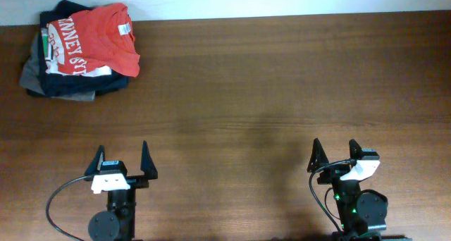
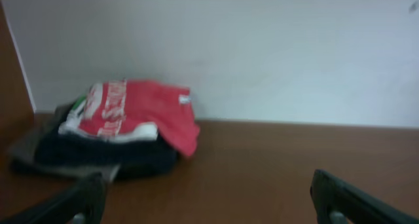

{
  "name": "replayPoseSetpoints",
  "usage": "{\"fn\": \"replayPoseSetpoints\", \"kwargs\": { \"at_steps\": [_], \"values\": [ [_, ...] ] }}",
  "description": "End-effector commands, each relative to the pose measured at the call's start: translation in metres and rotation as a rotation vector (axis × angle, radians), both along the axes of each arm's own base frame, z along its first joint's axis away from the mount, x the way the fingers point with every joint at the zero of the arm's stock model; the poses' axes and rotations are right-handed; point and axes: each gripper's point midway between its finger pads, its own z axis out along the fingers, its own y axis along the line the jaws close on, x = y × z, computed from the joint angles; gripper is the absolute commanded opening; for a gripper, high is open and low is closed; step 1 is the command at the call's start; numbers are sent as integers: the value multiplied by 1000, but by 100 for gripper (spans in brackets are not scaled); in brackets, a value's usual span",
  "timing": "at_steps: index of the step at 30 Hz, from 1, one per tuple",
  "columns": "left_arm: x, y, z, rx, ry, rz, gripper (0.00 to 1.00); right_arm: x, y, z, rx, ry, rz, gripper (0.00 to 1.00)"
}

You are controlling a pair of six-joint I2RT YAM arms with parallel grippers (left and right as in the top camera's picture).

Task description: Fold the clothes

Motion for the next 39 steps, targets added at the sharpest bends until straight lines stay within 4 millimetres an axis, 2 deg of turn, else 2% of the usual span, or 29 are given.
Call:
{"fn": "replayPoseSetpoints", "kwargs": {
  "at_steps": [1, 3, 39],
  "values": [
    [-1, 12, -32, 11, 116, 52, 99, 0, -3, -3, 0, 6, -16, 99],
    [-1, 12, -37, 10, 140, 46, 99, 0, -3, -3, 0, 6, -16, 99],
    [-1, 10, -38, 10, 142, 37, 99, 0, -3, -3, 0, 6, -16, 98]
  ]
}}
